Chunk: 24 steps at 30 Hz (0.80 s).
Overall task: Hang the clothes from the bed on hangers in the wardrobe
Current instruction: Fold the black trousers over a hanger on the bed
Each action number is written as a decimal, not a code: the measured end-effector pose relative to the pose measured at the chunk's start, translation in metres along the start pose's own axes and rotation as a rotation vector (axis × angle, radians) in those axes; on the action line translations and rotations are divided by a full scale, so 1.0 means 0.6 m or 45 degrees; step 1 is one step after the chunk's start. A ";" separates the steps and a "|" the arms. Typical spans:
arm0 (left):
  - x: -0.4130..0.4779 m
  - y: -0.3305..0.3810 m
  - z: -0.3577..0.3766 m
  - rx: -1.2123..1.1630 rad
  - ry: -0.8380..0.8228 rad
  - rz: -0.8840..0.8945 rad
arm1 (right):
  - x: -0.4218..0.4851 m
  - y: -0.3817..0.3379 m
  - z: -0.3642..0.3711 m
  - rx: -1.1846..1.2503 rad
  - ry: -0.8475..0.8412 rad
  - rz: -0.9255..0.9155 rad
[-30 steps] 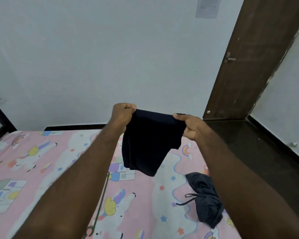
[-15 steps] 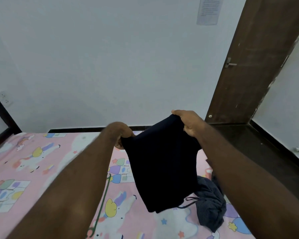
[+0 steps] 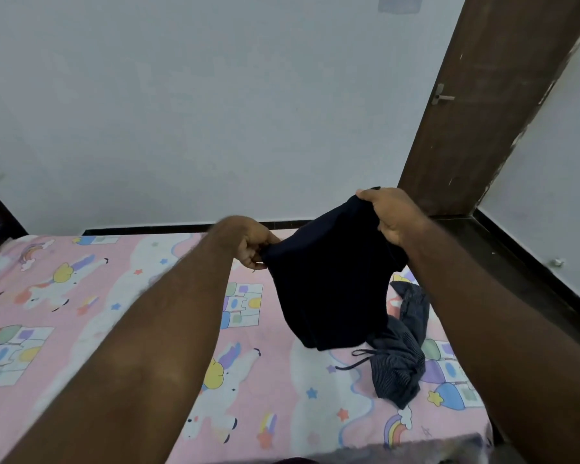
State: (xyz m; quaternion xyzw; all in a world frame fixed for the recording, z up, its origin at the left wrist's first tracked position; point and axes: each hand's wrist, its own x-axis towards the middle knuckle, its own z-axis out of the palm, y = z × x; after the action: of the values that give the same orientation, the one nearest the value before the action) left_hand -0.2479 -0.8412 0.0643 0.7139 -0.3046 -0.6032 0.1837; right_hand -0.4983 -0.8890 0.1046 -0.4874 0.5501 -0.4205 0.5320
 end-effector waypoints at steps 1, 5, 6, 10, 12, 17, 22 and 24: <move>0.001 0.001 0.002 -0.043 0.033 0.031 | -0.003 0.002 -0.002 -0.003 -0.008 0.004; -0.009 0.018 0.000 -0.276 0.259 0.335 | -0.012 0.005 -0.018 0.035 -0.019 0.035; -0.017 0.026 -0.002 -0.329 0.299 0.412 | -0.012 0.003 -0.024 0.078 0.006 0.041; -0.055 0.040 -0.001 -0.434 0.472 0.583 | -0.022 0.002 -0.039 0.132 0.034 0.121; -0.066 0.041 -0.001 -0.401 0.561 0.598 | -0.025 0.008 -0.038 0.094 0.020 0.136; -0.122 0.045 0.004 -0.416 0.555 0.643 | -0.049 -0.008 -0.029 -0.076 -0.031 -0.002; -0.198 0.040 0.003 0.010 0.704 0.779 | -0.077 -0.043 -0.037 -0.139 -0.047 -0.178; -0.209 0.018 0.014 0.051 0.875 0.767 | -0.093 -0.040 -0.047 -0.171 -0.021 -0.235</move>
State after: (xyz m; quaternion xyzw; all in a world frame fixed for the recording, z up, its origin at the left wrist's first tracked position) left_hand -0.2695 -0.7663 0.1633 0.7556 -0.4317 -0.2452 0.4273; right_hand -0.5263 -0.8400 0.1399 -0.5739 0.5254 -0.4258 0.4617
